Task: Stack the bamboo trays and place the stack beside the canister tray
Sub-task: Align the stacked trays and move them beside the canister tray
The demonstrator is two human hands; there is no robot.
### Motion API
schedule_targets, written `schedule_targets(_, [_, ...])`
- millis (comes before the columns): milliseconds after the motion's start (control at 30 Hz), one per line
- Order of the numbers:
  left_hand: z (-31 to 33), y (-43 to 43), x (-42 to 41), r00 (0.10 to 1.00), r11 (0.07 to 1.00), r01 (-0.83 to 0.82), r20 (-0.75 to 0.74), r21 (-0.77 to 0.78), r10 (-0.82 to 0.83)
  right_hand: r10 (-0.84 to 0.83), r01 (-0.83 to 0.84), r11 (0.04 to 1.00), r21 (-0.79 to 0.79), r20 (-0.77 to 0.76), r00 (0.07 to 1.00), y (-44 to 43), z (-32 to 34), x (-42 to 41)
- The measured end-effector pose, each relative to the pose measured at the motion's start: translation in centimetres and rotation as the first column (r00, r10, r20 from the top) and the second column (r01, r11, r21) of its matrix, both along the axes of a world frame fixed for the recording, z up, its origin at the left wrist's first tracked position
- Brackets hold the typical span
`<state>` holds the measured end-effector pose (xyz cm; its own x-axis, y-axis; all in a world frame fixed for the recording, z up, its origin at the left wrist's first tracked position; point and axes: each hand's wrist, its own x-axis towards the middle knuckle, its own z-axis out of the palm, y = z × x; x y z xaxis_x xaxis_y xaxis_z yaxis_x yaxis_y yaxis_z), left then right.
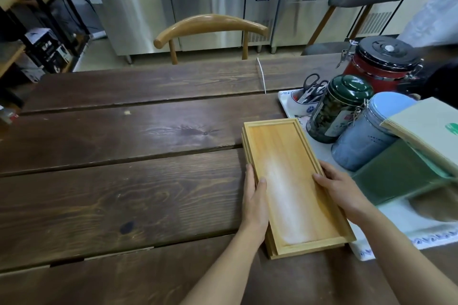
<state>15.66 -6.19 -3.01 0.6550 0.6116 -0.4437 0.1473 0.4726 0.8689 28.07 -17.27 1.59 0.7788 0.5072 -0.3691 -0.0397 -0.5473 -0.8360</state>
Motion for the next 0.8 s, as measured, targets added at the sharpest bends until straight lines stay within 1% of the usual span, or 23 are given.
schedule_targets(67, [-0.14, -0.04, 0.04, 1.000, 1.000, -0.005, -0.007, 0.011, 0.005, 0.004, -0.006, 0.999, 0.032, 0.079, 0.997, -0.05, 0.03, -0.15])
schedule_targets(100, [-0.15, -0.06, 0.05, 1.000, 1.000, -0.008, -0.009, 0.012, 0.008, 0.001, -0.005, 0.999, 0.048, 0.091, 0.996, -0.11, 0.10, -0.14])
schedule_targets(200, [-0.25, -0.14, 0.08, 1.000, 1.000, -0.011, -0.011, 0.015, 0.011, -0.017, 0.014, 0.997, 0.078, 0.033, 0.999, -0.26, 0.12, -0.01])
schedule_targets(367, [-0.54, -0.21, 0.24, 1.000, 0.999, 0.006, -0.025, 0.038, -0.005, -0.030, 0.030, 0.995, 0.097, -0.001, 1.000, -0.14, 0.07, -0.26])
schedule_targets(667, [-0.31, -0.13, 0.02, 1.000, 1.000, 0.015, 0.008, 0.013, -0.015, -0.028, 0.039, 0.987, 0.159, -0.067, 0.997, -0.05, 0.54, -0.62])
schedule_targets(800, [0.01, -0.30, 0.07, 1.000, 1.000, 0.015, 0.014, 0.002, -0.015, -0.043, 0.056, 0.987, 0.153, -0.084, 0.996, -0.14, 0.35, -0.51])
